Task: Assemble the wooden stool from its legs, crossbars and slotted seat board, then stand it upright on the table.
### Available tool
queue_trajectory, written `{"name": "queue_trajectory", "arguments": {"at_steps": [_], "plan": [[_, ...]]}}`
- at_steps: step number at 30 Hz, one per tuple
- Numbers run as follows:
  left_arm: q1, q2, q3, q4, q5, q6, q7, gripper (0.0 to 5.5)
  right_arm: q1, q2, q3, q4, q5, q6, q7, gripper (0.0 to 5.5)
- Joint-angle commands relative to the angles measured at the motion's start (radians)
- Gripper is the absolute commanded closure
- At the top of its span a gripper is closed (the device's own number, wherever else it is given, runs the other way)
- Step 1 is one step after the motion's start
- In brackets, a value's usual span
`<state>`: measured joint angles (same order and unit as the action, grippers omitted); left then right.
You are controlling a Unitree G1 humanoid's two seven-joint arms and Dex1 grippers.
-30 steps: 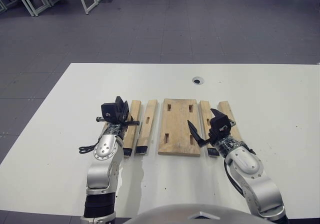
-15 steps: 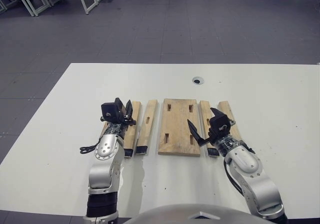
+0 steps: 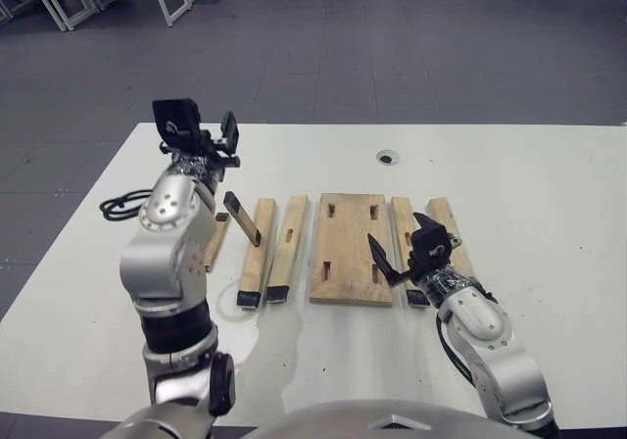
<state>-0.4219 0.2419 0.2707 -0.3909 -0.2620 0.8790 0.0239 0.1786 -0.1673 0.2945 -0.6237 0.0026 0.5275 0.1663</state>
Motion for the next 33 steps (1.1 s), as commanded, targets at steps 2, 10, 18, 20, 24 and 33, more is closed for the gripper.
{"name": "queue_trajectory", "arguments": {"at_steps": [2, 10, 18, 20, 24, 33], "plan": [[-0.075, 0.029, 0.033, 0.103, -0.065, 0.118, -0.057, 2.81, -0.006, 0.007, -0.008, 0.005, -0.006, 0.015, -0.012, 0.59], [-0.215, 0.005, 0.133, 0.082, -0.141, 0.026, -0.024, 2.81, -0.003, 0.006, -0.011, 0.002, -0.001, 0.018, -0.012, 0.59], [0.06, -0.085, -0.005, 0.201, -0.075, -0.057, -0.046, 2.81, -0.016, 0.012, -0.009, 0.01, 0.001, 0.02, -0.01, 0.59], [0.064, -0.078, -0.024, 0.199, -0.069, -0.073, -0.052, 2.81, -0.017, 0.015, -0.01, 0.012, 0.001, 0.021, -0.012, 0.59], [0.018, -0.024, -0.014, 0.197, -0.061, -0.092, -0.061, 2.81, -0.015, 0.023, -0.011, 0.016, 0.002, 0.019, -0.018, 0.59], [0.075, -0.013, -0.006, -0.278, -0.175, 0.17, -0.015, 2.29, 0.001, 0.015, -0.028, 0.006, 0.005, 0.017, -0.015, 0.59]]}}
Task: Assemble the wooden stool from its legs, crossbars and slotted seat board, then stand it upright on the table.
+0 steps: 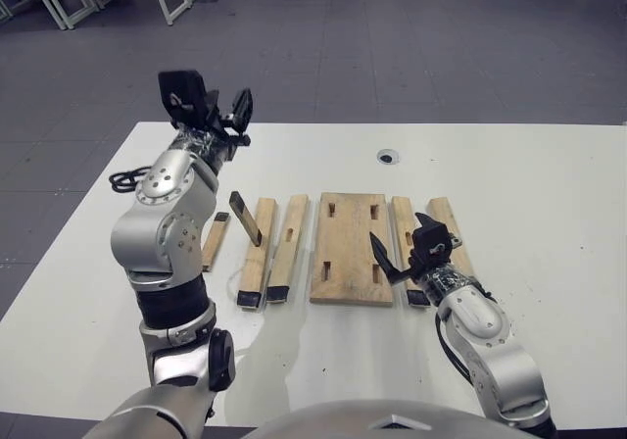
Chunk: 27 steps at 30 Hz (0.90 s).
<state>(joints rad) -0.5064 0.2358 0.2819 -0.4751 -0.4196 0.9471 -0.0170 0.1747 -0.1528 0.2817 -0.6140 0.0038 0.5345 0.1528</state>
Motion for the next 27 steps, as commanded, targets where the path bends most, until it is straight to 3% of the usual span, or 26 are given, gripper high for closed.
{"name": "queue_trajectory", "arguments": {"at_steps": [1, 5, 7, 12, 16, 27], "plan": [[0.278, 0.002, -0.037, -0.277, 0.002, 0.098, 0.028, 2.16, 0.008, -0.001, -0.019, -0.006, 0.004, 0.01, -0.001, 0.59], [0.647, 0.028, -0.14, -0.469, 0.047, -0.007, -0.025, 1.47, 0.025, -0.001, -0.028, -0.015, 0.004, 0.009, -0.004, 0.59], [0.772, 0.017, -0.191, -0.496, 0.06, -0.039, -0.033, 1.47, 0.025, -0.002, -0.028, -0.015, 0.004, 0.01, -0.002, 0.59], [0.958, 0.083, -0.242, -0.325, 0.218, -0.232, -0.046, 1.47, 0.016, -0.009, -0.032, -0.007, 0.004, 0.009, 0.01, 0.59], [0.981, 0.088, -0.241, -0.156, 0.267, -0.348, -0.075, 1.47, 0.009, -0.011, -0.033, -0.004, 0.003, 0.009, 0.014, 0.59], [0.94, 0.068, -0.29, -0.014, 0.252, -0.31, -0.131, 1.47, -0.007, -0.014, -0.035, 0.006, 0.002, 0.011, 0.019, 0.59]]}}
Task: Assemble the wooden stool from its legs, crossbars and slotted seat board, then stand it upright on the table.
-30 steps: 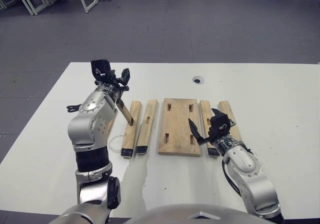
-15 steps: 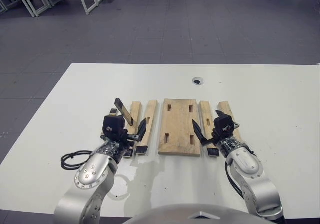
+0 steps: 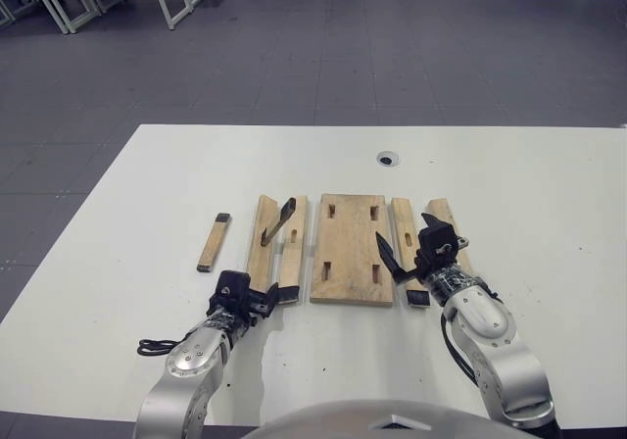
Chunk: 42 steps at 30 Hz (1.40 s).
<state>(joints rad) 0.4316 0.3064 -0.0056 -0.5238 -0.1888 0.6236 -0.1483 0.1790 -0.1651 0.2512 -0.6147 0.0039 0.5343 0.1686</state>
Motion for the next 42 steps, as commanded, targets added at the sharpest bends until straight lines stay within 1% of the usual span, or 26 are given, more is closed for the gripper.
{"name": "queue_trajectory", "arguments": {"at_steps": [1, 4, 10, 13, 16, 19, 22, 24, 25, 27, 28, 29, 30, 31, 32, 36, 42], "plan": [[0.003, -0.006, -0.002, 0.05, 0.025, 0.008, 0.005, 1.47, -0.011, -0.001, -0.004, 0.006, 0.001, 0.012, 0.003, 0.59], [0.03, -0.02, 0.001, 0.093, 0.036, -0.004, 0.016, 1.87, -0.014, -0.001, -0.002, 0.009, -0.001, 0.011, 0.002, 0.59], [0.05, -0.045, -0.015, 0.125, 0.056, -0.007, 0.038, 3.0, -0.016, -0.001, 0.001, 0.013, -0.004, 0.006, 0.002, 0.59], [0.05, -0.051, -0.015, 0.135, 0.057, -0.015, 0.04, 3.42, -0.014, 0.001, -0.001, 0.011, -0.002, 0.007, 0.0, 0.59], [0.038, -0.056, -0.003, 0.14, 0.056, -0.027, 0.042, 3.44, -0.016, 0.0, -0.003, 0.012, -0.002, 0.01, 0.0, 0.59], [-0.022, -0.08, 0.061, 0.112, 0.033, -0.065, 0.065, 3.44, -0.03, 0.001, -0.023, 0.017, -0.002, 0.023, -0.007, 0.59], [-0.183, -0.101, 0.179, 0.013, -0.001, -0.089, 0.13, 3.44, -0.113, -0.01, -0.121, 0.046, 0.029, 0.052, -0.003, 0.59], [-0.338, -0.118, 0.215, -0.036, -0.093, -0.068, 0.12, 3.44, -0.188, -0.006, -0.207, 0.078, 0.083, 0.092, 0.009, 0.59], [-0.403, -0.127, 0.221, -0.044, -0.147, -0.052, 0.101, 3.44, -0.222, 0.011, -0.25, 0.094, 0.137, 0.125, 0.017, 0.59], [-0.563, -0.17, 0.263, -0.018, -0.461, 0.087, 0.038, 3.44, -0.356, 0.089, -0.427, 0.138, 0.443, 0.3, 0.059, 0.59], [-0.609, -0.178, 0.281, 0.005, -0.591, 0.142, 0.006, 3.44, -0.419, 0.115, -0.504, 0.162, 0.606, 0.38, 0.076, 0.59], [-0.636, -0.177, 0.295, 0.033, -0.703, 0.193, -0.022, 3.44, -0.477, 0.128, -0.573, 0.195, 0.831, 0.451, 0.079, 0.59], [-0.649, -0.17, 0.305, 0.063, -0.794, 0.231, -0.05, 3.44, -0.527, 0.121, -0.615, 0.236, 1.06, 0.486, 0.066, 0.59], [-0.657, -0.162, 0.312, 0.087, -0.876, 0.26, -0.071, 3.44, -0.567, 0.107, -0.64, 0.274, 1.236, 0.51, 0.053, 0.59], [-0.669, -0.153, 0.314, 0.104, -0.964, 0.289, -0.082, 3.44, -0.597, 0.088, -0.65, 0.306, 1.357, 0.523, 0.035, 0.59], [-0.704, -0.133, 0.29, 0.13, -1.211, 0.354, -0.079, 3.44, -0.634, 0.039, -0.625, 0.384, 1.587, 0.524, -0.049, 0.59], [-0.691, -0.102, 0.214, 0.116, -1.406, 0.383, -0.026, 3.44, -0.634, -0.032, -0.526, 0.429, 1.772, 0.516, -0.152, 0.59]]}}
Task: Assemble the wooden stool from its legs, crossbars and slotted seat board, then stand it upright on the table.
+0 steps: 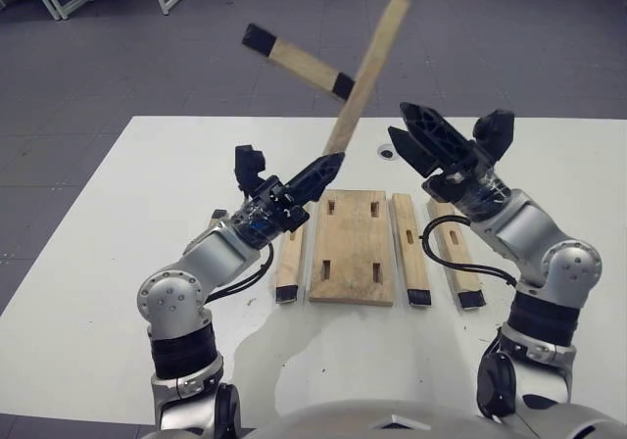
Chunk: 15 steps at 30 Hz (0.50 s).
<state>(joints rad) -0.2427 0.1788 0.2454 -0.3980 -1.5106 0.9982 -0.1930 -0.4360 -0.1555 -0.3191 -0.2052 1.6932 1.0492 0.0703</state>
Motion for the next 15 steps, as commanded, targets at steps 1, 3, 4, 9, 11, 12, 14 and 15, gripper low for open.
{"name": "queue_trajectory", "arguments": {"at_steps": [1, 3, 4, 9, 11, 12, 14, 15], "plan": [[-0.018, 0.032, -0.049, -0.01, -0.104, 0.003, 0.028, 3.44, -0.021, -0.054, 0.058, 0.025, 0.102, -0.007, -0.068, 0.59], [-0.012, 0.045, -0.07, -0.011, -0.119, -0.006, 0.035, 3.44, -0.025, -0.071, 0.08, 0.031, 0.123, -0.022, -0.081, 0.59], [-0.006, 0.052, -0.08, -0.011, -0.121, -0.01, 0.036, 3.44, -0.029, -0.079, 0.09, 0.032, 0.134, -0.029, -0.083, 0.59], [0.043, 0.109, -0.12, -0.014, -0.153, -0.001, 0.013, 3.44, -0.058, -0.153, 0.127, 0.043, 0.199, -0.011, -0.031, 1.25], [0.05, 0.141, -0.127, -0.007, -0.154, 0.006, -0.006, 3.44, -0.068, -0.197, 0.14, 0.054, 0.213, 0.016, 0.012, 1.67], [0.051, 0.156, -0.129, -0.002, -0.154, 0.009, -0.016, 3.44, -0.074, -0.216, 0.148, 0.064, 0.211, 0.023, 0.027, 1.86], [0.052, 0.179, -0.135, 0.008, -0.149, 0.01, -0.033, 3.44, -0.083, -0.24, 0.163, 0.081, 0.201, 0.028, 0.049, 2.23], [0.054, 0.189, -0.138, 0.011, -0.147, 0.01, -0.04, 3.44, -0.086, -0.248, 0.17, 0.087, 0.199, 0.03, 0.059, 2.48]]}}
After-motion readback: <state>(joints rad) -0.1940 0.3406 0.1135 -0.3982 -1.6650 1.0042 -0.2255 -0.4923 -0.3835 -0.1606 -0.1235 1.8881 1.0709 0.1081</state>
